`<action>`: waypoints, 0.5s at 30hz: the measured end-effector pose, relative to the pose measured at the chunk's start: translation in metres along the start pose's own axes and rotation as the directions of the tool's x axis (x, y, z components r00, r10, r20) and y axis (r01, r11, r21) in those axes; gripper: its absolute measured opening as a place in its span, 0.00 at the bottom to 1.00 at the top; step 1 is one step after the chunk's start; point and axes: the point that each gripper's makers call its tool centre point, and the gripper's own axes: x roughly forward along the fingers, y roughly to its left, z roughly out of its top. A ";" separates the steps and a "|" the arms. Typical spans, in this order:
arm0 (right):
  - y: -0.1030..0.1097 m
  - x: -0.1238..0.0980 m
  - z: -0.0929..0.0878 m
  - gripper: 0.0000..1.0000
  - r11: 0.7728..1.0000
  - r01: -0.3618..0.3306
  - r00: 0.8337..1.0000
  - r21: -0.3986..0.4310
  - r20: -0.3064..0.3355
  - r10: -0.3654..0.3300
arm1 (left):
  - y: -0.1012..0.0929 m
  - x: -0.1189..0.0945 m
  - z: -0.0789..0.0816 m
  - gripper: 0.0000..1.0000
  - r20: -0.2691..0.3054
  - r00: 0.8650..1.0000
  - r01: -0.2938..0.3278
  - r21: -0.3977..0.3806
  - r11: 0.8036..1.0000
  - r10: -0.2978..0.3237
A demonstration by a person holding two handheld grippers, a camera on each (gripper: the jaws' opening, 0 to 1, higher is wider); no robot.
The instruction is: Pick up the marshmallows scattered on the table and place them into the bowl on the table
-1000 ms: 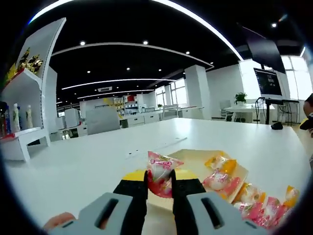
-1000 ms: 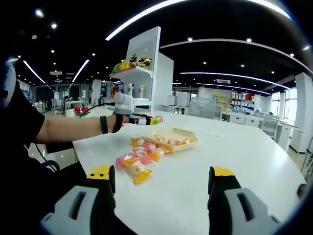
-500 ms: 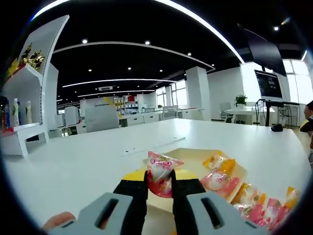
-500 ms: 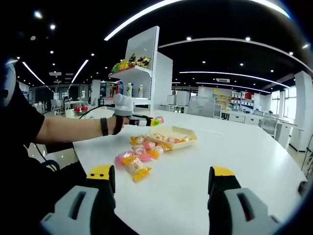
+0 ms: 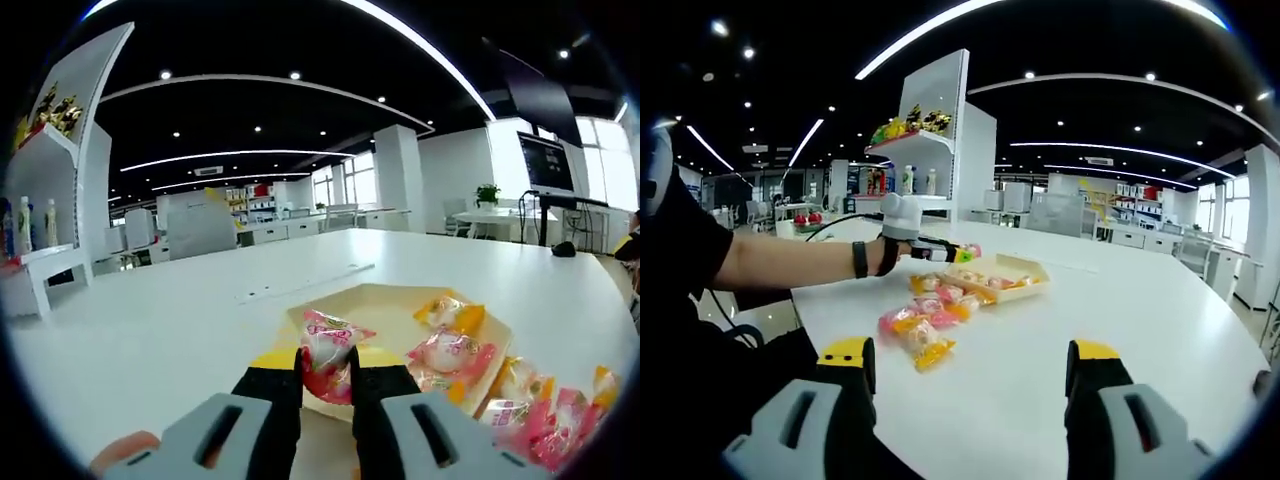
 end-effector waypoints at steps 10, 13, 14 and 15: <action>-0.003 -0.002 0.001 0.75 1.000 0.012 1.000 -0.017 -0.001 -0.012 | -0.004 0.000 -0.005 0.18 0.005 1.000 0.023 0.065 0.998 -0.024; -0.004 -0.003 0.000 0.75 1.000 0.013 1.000 -0.013 -0.002 -0.013 | -0.007 -0.003 -0.005 0.18 0.018 1.000 0.022 0.047 0.999 -0.023; -0.004 -0.003 0.000 0.75 1.000 0.014 1.000 -0.013 -0.002 -0.014 | -0.007 -0.003 -0.005 0.18 0.023 1.000 0.020 0.043 0.999 -0.021; -0.004 -0.003 0.000 0.75 1.000 0.013 1.000 -0.013 -0.002 -0.013 | -0.007 -0.003 -0.005 0.18 0.024 1.000 0.019 0.041 0.999 -0.020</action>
